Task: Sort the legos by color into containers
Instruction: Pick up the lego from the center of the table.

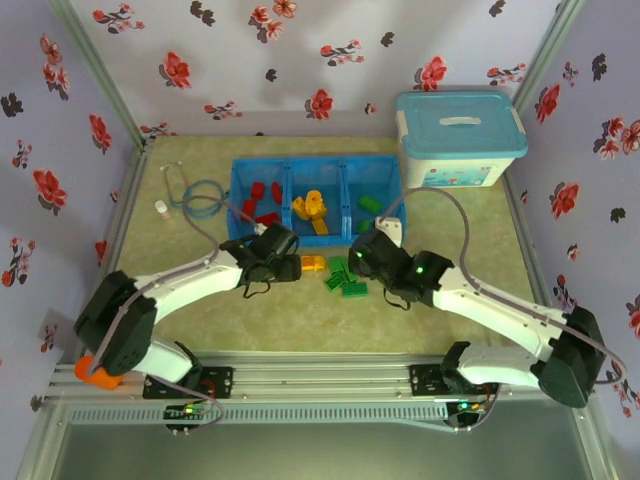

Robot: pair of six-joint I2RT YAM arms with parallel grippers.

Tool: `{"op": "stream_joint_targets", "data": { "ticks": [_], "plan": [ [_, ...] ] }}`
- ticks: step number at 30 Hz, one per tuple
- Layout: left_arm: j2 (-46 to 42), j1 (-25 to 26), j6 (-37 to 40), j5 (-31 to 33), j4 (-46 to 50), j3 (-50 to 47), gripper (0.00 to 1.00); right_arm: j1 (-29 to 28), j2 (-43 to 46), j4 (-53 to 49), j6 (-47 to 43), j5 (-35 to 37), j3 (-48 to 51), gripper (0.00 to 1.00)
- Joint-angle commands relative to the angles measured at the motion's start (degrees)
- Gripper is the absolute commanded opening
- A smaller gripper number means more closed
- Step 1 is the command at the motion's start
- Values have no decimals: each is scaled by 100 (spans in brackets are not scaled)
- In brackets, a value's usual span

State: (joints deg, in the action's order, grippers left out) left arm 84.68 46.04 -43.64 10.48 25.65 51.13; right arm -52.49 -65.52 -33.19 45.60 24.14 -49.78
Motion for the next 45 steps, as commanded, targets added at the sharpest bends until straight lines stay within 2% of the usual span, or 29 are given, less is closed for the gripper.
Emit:
{"op": "stream_joint_targets", "data": {
  "ticks": [1, 13, 20, 37, 45],
  "plan": [
    [387, 30, -32, 51, -174, 357, 68, 25, 407, 79, 481, 266, 423, 70],
    [1366, -23, 39, -2, -218, 894, 63, 31, 1573, -141, 875, 460, 1387, 71],
    [1595, -49, -9, -5, -136, 981, 49, 36, 1772, -271, 898, 529, 1478, 71],
    [1191, -58, -70, 160, -36, 557, 29, 45, 1789, -188, 972, 451, 1524, 71],
    [396, -138, 105, 447, 328, 585, 16, 37, 1813, -172, 1028, 417, 1558, 70]
  ]
}}
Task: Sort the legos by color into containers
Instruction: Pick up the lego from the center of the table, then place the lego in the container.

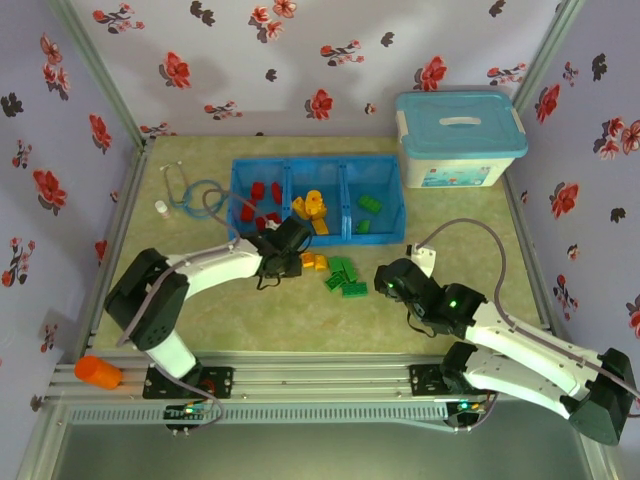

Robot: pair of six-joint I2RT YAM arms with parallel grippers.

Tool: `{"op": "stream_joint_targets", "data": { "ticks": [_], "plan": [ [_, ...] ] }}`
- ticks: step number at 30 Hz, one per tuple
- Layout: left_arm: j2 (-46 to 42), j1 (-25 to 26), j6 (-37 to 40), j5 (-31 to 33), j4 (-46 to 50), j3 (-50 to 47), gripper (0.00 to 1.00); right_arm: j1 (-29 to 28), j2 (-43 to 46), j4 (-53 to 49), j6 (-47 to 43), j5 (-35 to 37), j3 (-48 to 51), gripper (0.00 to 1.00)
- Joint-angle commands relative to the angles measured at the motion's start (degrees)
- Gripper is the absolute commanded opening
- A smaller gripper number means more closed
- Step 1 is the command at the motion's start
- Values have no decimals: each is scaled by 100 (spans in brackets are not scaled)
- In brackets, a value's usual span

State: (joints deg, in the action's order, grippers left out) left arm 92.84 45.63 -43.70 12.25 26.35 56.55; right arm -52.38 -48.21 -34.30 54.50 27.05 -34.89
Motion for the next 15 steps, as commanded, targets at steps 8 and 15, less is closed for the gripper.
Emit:
{"op": "stream_joint_targets", "data": {
  "ticks": [8, 15],
  "plan": [
    [-1048, -923, 630, 254, 641, 427, 17, 27, 81, 73, 175, -5, 171, 69],
    [-490, -1860, 1111, -142, 773, 1359, 17, 20, 91, 76, 212, -151, 194, 69]
  ]
}}
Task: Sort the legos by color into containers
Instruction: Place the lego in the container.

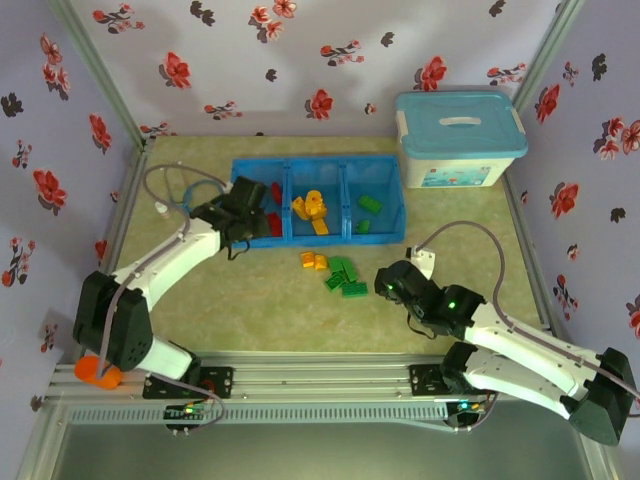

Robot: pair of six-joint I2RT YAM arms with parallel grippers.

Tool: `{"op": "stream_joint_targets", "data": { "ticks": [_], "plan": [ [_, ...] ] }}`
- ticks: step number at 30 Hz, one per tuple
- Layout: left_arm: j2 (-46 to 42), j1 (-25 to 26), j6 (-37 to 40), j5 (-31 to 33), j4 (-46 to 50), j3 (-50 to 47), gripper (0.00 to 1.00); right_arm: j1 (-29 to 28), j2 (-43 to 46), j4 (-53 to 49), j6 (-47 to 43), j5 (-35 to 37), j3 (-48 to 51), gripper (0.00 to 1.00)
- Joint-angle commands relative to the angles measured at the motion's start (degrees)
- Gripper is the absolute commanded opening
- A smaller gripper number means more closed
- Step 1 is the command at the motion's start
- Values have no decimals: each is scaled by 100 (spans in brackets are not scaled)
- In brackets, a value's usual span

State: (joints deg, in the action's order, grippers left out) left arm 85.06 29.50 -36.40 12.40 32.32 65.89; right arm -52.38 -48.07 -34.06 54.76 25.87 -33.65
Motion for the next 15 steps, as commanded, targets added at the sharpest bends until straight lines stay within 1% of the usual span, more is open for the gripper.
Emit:
{"op": "stream_joint_targets", "data": {
  "ticks": [1, 5, 7, 8, 9, 10, 11, 12, 13, 15],
  "plan": [
    [407, -329, 434, -184, 216, 574, 17, 19, 92, 20, 193, -38, 61, 69],
    [881, -601, 567, -288, 281, 1088, 18, 24, 221, -135, 245, -62, 89, 69],
    [1093, -693, 607, -322, 332, 1294, 22, 21, 281, -224, 263, -55, 89, 68],
    [1202, -721, 637, -326, 343, 1379, 25, 9, 290, -261, 270, -47, 79, 68],
    [1297, -757, 636, -338, 366, 1471, 32, 9, 292, -284, 273, -60, 70, 68],
    [1359, -783, 644, -370, 401, 1566, 41, 13, 291, -286, 275, -77, 69, 68],
    [1406, -789, 652, -388, 449, 1678, 55, 14, 291, -285, 273, -97, 69, 68],
    [1410, -790, 662, -396, 481, 1753, 63, 9, 283, -281, 276, -108, 60, 68],
    [1379, -785, 662, -394, 495, 1790, 67, 14, 293, -272, 281, -109, 61, 68],
    [1226, -763, 652, -381, 504, 1809, 70, 11, 282, -266, 298, -126, 69, 68]
  ]
}}
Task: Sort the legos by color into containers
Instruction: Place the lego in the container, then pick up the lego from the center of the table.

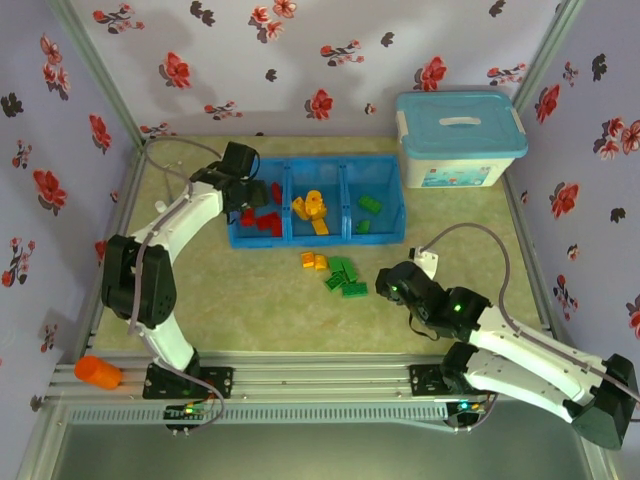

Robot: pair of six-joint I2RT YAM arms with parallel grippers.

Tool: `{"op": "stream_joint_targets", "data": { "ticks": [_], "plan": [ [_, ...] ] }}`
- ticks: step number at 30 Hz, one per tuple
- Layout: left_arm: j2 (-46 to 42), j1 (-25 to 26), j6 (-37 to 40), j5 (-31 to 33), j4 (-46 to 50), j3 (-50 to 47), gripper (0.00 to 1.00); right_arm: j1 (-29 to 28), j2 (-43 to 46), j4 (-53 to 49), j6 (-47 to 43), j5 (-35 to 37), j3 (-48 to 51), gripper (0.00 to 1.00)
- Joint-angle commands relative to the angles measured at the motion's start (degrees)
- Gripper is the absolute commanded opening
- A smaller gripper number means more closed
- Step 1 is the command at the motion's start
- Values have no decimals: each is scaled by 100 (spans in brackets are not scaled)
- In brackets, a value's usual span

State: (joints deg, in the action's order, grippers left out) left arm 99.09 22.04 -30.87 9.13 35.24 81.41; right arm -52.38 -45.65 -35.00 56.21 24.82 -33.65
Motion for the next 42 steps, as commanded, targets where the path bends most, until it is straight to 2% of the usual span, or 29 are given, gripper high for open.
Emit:
{"op": "stream_joint_targets", "data": {
  "ticks": [1, 5, 10, 14, 18, 26, 42],
  "plan": [
    [-267, 13, 111, -14, 226, 248, 70, 13, 46, -152, 167, -16, 76, 68],
    [-755, 415, 153, 385, 347, 45, 71, 2, 36, -13, 187, -43, 141, 68],
    [-1362, 1195, -146, 519, 233, -716, 70, -11, 10, 129, 215, -74, 226, 68],
    [-1712, 1879, -620, 496, -71, -1487, 68, -25, 4, 169, 233, -82, 267, 67],
    [-1675, 2343, -954, 276, -522, -2004, 67, -32, 0, 204, 250, -82, 306, 67],
    [-1084, 2521, -1105, 2, -970, -2156, 59, -76, -8, 241, 321, -101, 333, 67],
    [89, 2446, -1175, -101, -1309, -1868, 58, -88, -5, 172, 329, -45, 394, 67]
  ]
}}
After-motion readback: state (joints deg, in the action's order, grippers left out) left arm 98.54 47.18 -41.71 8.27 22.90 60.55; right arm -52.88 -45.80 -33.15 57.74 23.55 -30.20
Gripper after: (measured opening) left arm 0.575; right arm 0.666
